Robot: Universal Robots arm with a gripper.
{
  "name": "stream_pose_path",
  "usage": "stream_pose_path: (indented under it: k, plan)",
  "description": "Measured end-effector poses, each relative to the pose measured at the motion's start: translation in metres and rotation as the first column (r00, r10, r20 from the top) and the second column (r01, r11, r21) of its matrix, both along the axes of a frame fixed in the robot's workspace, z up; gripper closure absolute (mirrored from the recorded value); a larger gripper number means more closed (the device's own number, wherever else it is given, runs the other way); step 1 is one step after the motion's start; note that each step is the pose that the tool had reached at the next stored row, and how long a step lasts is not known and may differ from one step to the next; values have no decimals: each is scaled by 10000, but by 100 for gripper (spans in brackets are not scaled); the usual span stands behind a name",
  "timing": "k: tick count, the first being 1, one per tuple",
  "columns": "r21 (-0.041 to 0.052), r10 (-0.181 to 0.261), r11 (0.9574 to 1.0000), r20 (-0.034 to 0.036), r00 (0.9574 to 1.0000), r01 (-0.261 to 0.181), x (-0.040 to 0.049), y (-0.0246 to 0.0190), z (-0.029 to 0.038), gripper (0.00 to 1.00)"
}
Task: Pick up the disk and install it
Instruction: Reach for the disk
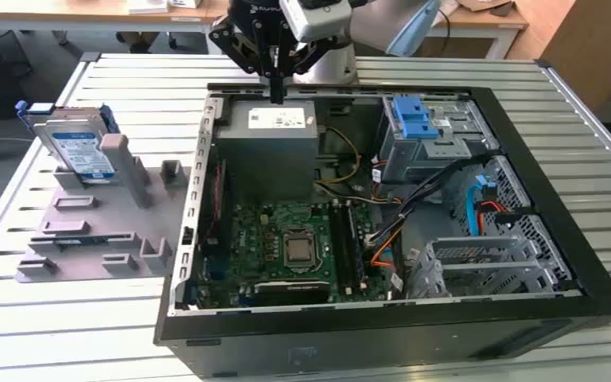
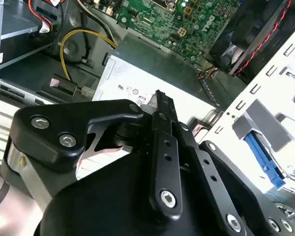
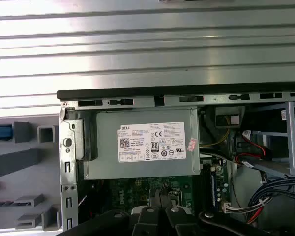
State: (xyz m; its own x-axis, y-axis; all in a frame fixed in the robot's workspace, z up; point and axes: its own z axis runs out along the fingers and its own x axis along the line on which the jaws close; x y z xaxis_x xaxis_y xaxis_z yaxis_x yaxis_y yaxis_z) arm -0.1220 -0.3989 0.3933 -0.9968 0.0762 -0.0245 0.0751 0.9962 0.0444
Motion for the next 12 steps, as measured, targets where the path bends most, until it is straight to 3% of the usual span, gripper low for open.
stream_pose_path:
  k: [12]
  plan:
    - [-1, 0, 10000, 0, 10000, 0, -12, 0, 0, 89]
